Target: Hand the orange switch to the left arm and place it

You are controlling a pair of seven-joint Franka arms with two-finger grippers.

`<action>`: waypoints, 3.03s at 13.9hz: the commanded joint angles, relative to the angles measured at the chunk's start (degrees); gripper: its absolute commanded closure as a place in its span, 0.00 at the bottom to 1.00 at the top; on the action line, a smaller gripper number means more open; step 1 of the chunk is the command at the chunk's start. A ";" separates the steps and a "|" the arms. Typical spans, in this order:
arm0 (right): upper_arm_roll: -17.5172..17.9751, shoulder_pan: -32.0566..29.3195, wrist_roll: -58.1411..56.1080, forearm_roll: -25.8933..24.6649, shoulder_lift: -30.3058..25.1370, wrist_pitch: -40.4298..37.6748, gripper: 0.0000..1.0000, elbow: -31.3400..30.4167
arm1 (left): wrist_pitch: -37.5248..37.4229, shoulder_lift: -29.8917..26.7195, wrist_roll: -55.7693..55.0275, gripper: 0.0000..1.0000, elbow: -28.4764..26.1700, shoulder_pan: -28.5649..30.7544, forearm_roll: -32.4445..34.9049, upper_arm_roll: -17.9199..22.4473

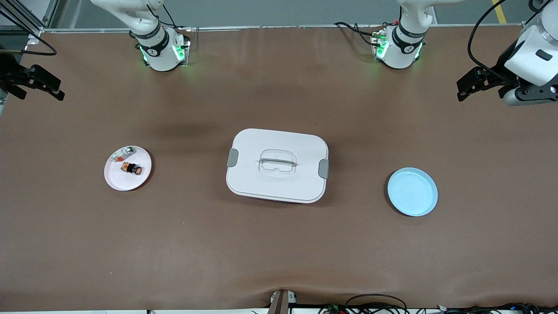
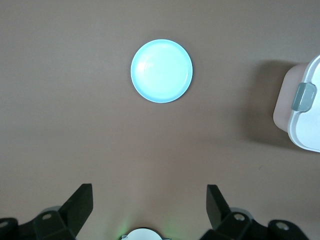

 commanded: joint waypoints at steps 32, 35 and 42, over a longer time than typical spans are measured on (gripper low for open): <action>0.28 1.04 0.23 -0.13 19.54 6.53 0.00 5.28 | -1.26 1.33 1.30 0.00 3.21 0.35 -0.35 0.17; 0.19 0.61 0.23 -0.39 24.64 12.25 0.00 5.10 | -1.26 1.42 1.13 0.00 3.21 0.35 -0.52 0.17; -0.16 -0.19 1.02 -0.30 30.37 24.11 0.00 -2.18 | -1.17 1.42 0.60 0.00 3.21 0.35 -0.79 0.17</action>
